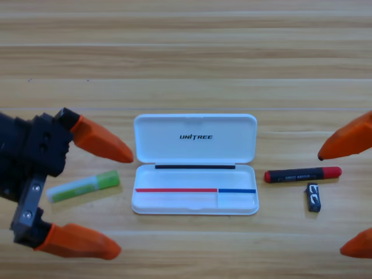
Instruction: Clean up eraser and pencils
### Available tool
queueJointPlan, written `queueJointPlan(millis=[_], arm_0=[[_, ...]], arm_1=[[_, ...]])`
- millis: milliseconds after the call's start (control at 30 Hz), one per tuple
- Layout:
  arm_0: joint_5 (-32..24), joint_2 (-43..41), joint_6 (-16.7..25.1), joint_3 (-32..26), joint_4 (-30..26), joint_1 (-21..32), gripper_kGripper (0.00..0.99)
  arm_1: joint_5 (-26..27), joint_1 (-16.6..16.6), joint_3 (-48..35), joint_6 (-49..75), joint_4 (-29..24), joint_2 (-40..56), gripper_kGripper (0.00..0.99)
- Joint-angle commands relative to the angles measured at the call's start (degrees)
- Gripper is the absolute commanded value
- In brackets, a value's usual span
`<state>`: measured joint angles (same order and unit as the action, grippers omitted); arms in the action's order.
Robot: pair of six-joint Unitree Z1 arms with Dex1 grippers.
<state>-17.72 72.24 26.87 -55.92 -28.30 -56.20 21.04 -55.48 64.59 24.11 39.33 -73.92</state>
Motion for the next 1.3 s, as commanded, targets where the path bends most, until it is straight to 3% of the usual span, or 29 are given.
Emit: queueJointPlan(millis=[33,133,400,500,633,700,733,900,1067,1300], arm_0=[[0.14,0.98,0.73,-0.24,0.00,-2.07,0.945],[-0.21,0.01,2.13,0.90,2.20,-2.07,0.923],[1.81,0.45,3.54,-0.33,0.18,-2.07,0.925],[8.05,3.09,4.86,-3.85,-3.43,-2.07,0.925],[19.92,11.79,6.97,-13.25,-12.22,-1.89,0.928],[27.48,13.55,7.67,-13.78,-12.39,-0.93,0.937],[28.71,14.60,8.28,-13.95,-12.57,1.01,0.939],[29.85,22.25,10.22,-15.36,-14.33,9.97,0.951],[31.43,28.31,9.69,-14.30,-14.24,13.66,0.951],[27.12,34.02,9.87,-13.60,-14.15,18.94,0.945]], arm_1=[[-0.82,-1.03,-2.10,-0.55,-0.92,-1.40,0.971],[-0.82,-1.03,-2.01,-0.73,-0.92,-1.40,0.971],[-4.08,-0.06,-2.01,-4.51,-1.18,-0.17,0.988],[-5.83,2.84,-1.75,-7.76,-1.45,-0.26,0.989],[-7.24,8.64,-1.04,-16.29,-1.18,-2.11,0.989],[-14.45,8.90,-2.10,-22.17,-1.71,-2.19,0.989],[-17.88,8.90,-2.36,-24.37,-1.45,-2.81,0.989],[-20.51,10.04,-2.19,-29.21,4.44,-10.02,0.985],[-21.92,10.04,-3.24,-34.13,4.44,-15.82,0.988],[-25.08,9.87,-2.36,-44.50,2.51,-23.64,0.989]])
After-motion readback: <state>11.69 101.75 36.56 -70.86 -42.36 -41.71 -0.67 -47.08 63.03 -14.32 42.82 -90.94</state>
